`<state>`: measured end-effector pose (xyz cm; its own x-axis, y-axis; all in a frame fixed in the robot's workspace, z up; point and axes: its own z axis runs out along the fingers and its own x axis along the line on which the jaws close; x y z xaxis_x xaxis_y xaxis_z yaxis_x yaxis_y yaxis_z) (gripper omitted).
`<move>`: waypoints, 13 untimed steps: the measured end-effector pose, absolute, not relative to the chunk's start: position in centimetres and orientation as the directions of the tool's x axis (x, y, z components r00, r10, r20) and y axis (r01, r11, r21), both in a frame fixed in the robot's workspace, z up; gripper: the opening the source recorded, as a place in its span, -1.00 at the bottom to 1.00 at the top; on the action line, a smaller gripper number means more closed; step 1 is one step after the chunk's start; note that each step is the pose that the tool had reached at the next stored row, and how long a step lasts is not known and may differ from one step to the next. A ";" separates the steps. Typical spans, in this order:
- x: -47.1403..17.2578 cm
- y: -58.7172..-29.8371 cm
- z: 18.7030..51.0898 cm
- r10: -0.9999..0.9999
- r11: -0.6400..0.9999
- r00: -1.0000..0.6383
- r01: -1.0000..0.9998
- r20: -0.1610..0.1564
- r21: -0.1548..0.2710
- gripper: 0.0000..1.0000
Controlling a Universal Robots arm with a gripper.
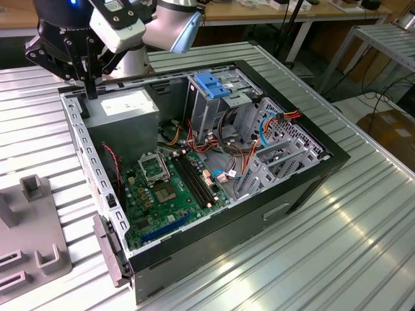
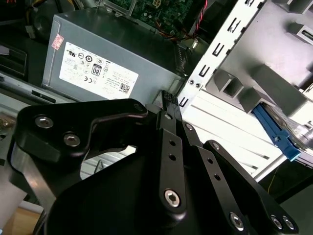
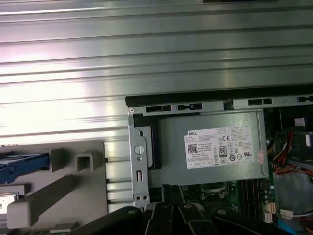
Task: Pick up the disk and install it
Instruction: 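Reach for the disk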
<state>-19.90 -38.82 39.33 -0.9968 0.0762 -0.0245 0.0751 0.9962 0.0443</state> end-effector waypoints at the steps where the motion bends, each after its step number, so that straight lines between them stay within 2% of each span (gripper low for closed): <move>1: -20.0 -38.8 39.3 0.076 0.996 -0.997 0.075 -0.025 0.044 -0.80; 13: -20.2 -38.8 39.3 0.076 0.996 -0.997 0.075 -0.024 0.044 -0.80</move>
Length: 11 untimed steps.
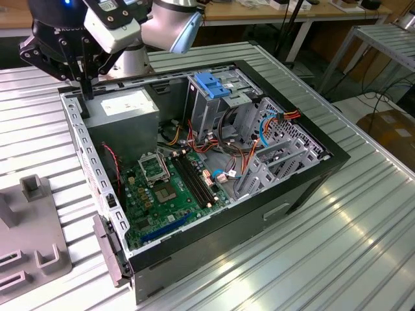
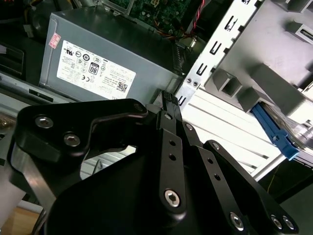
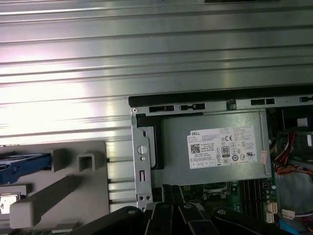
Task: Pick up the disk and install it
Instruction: 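Reach for the disk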
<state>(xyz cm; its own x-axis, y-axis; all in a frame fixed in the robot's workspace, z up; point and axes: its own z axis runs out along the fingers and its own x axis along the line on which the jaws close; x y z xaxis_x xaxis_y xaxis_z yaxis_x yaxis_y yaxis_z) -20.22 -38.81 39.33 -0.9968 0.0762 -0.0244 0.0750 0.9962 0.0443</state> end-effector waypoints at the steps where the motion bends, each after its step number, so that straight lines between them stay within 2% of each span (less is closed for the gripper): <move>1: -20.3 -38.8 39.3 0.076 0.996 -0.997 0.075 -0.024 0.044 -0.80; 11: -22.6 -38.7 39.3 0.076 0.996 -0.997 0.075 -0.024 0.044 -0.80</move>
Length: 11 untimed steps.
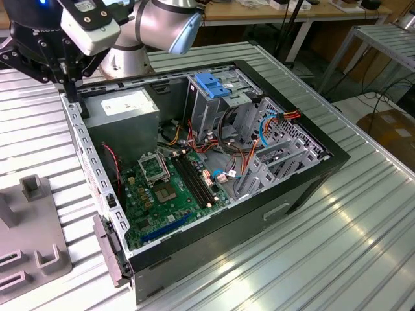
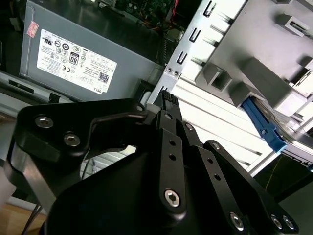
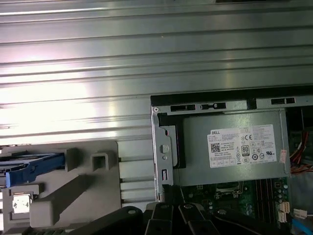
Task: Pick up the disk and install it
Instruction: 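Reach for the disk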
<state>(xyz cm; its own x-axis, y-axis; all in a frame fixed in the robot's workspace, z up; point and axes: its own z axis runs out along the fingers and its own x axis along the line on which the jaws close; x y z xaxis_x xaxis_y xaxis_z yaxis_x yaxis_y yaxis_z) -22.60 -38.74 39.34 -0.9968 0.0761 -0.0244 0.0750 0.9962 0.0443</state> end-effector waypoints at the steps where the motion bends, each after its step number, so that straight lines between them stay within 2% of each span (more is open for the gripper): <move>1: -22.8 -38.7 39.3 0.076 0.996 -0.997 0.075 -0.024 0.044 -0.80; 11: -24.8 -38.7 39.3 0.076 0.996 -0.997 0.075 -0.025 0.044 -0.80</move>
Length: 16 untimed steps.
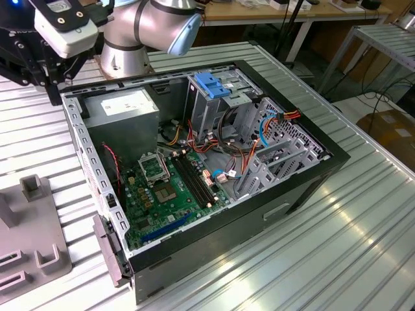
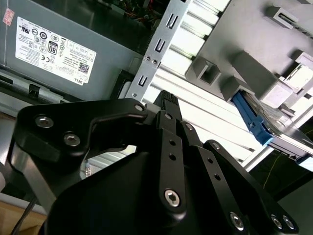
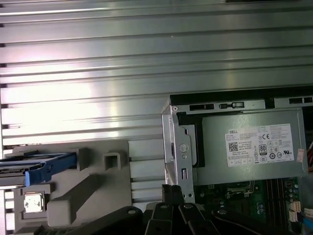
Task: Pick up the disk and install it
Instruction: 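Reach for the disk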
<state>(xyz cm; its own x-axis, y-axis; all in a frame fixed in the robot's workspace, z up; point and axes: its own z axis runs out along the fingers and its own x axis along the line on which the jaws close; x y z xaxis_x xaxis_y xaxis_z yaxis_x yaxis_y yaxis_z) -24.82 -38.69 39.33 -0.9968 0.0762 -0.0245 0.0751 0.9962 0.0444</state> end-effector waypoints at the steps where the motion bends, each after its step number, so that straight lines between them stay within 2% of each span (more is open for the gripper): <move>1: -25.0 -38.7 39.3 0.076 0.996 -0.997 0.075 -0.024 0.044 -0.80; 16: -29.4 -38.6 39.3 0.076 0.996 -0.997 0.075 -0.025 0.044 -0.80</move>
<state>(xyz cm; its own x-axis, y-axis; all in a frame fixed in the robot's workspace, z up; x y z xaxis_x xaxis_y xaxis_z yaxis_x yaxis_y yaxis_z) -29.39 -38.57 39.33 -0.9968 0.0762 -0.0245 0.0751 0.9962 0.0444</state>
